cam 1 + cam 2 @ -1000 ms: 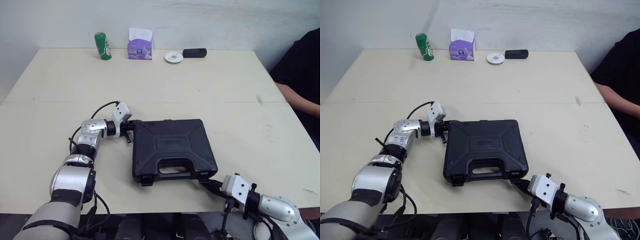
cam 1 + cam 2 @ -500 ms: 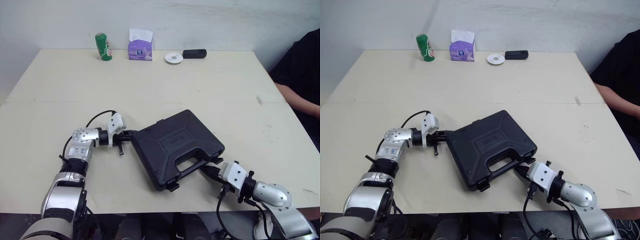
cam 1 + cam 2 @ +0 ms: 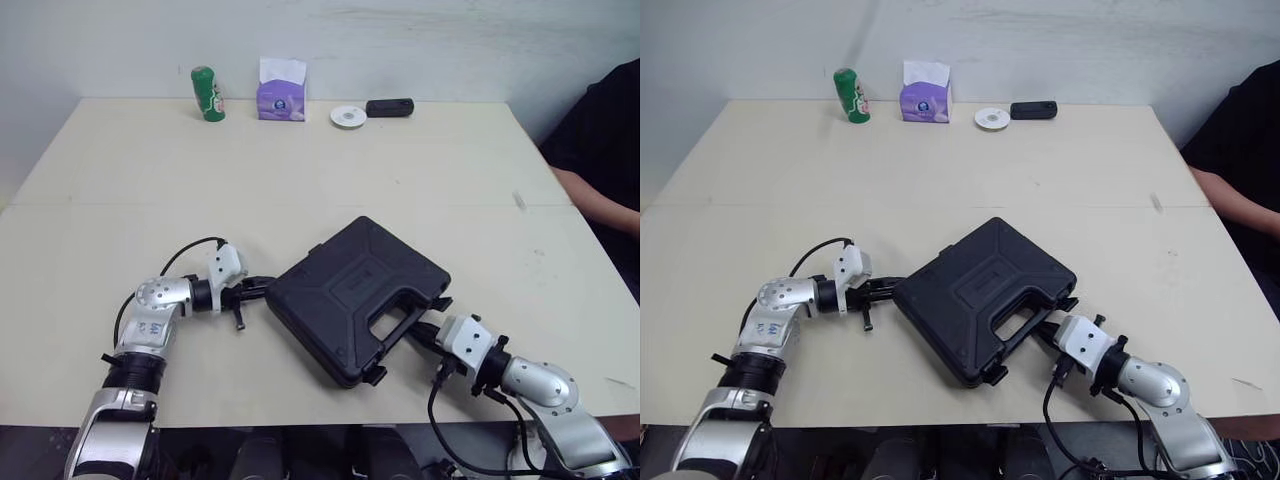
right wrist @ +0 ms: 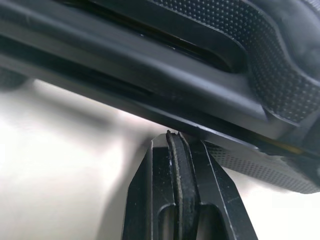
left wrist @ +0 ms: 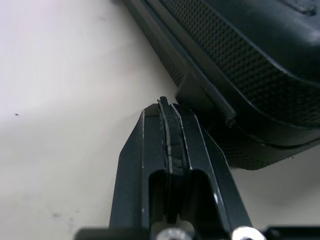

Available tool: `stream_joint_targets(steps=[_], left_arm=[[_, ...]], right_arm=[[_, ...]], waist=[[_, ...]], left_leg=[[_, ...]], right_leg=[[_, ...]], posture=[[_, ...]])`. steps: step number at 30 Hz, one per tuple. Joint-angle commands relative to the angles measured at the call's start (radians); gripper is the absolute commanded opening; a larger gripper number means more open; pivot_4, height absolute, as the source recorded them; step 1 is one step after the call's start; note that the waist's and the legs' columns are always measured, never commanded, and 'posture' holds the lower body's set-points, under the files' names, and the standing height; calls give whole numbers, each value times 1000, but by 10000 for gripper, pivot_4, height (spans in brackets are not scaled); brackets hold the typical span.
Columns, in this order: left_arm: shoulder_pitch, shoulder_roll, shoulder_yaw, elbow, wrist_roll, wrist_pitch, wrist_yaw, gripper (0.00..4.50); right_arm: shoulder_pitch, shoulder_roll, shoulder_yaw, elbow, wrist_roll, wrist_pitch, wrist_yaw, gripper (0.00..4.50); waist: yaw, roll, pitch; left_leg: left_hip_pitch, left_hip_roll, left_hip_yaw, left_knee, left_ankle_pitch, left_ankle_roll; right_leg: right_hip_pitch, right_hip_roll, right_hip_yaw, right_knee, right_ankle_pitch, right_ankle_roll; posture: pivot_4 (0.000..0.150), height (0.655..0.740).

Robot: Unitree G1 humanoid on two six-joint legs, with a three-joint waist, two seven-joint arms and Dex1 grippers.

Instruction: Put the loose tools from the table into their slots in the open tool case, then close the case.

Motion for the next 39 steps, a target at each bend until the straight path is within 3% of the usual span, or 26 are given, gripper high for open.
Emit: stream_joint_targets(steps=[1, 8, 13, 19, 24, 28, 33, 39], left_arm=[[36, -4, -9, -57, -20, 17, 13, 0], [73, 37, 41, -136, -57, 51, 55, 0], [48, 45, 116, -200, -152, 58, 64, 0], [-106, 4, 25, -373, -229, 204, 39, 0], [-302, -113, -108, -310, -173, 220, 47, 0], [-438, -267, -251, -206, -89, 254, 82, 0], [-559, -402, -313, -68, -27, 309, 144, 0], [-594, -458, -391, 60, 88, 307, 199, 0]], right_arm=[[17, -13, -38, 58, -31, 43, -32, 775], [56, -38, -76, 20, 1, 79, -23, 775], [147, -23, -167, -49, 70, 114, -32, 775], [217, 52, -284, -156, 167, 220, -119, 775], [229, 144, -319, -216, 175, 214, -190, 775], [241, 147, -309, -206, 165, 212, -183, 775], [231, 144, -298, -221, 185, 243, -171, 775], [250, 165, -263, -290, 223, 284, -159, 775]], waist=[[2, 0, 0], [2, 0, 0], [13, 1, 0], [32, 2, 1], [26, 5, 2], [24, 5, 2], [26, 5, 2], [24, 7, 3]], left_leg=[[0, 0, 0, 0, 0, 0], [0, -1, 0, -1, -1, 1], [-1, -2, -2, -2, -1, 2], [-2, -3, -3, -2, -1, 3], [-3, -4, -1, -2, -1, 3], [-3, -2, 2, -2, 0, 2], [-4, -2, 2, -1, 0, 3], [-4, -1, 1, -2, 0, 3]], right_leg=[[0, 0, 0, 0, 0, 0], [0, -3, -1, -1, 0, 0], [0, -4, -2, -3, 0, 0], [1, -5, -3, -4, 1, 1], [0, -4, -3, -4, 1, 2], [-1, 4, 0, -4, 1, 2], [-2, 5, 1, -4, 1, 2], [-3, 4, 1, -5, 1, 2]], posture=[[1500, 7400], [1500, 7400], [1500, 7400], [1500, 7400], [1500, 7400], [1500, 7400], [1500, 7400], [1500, 7400]])
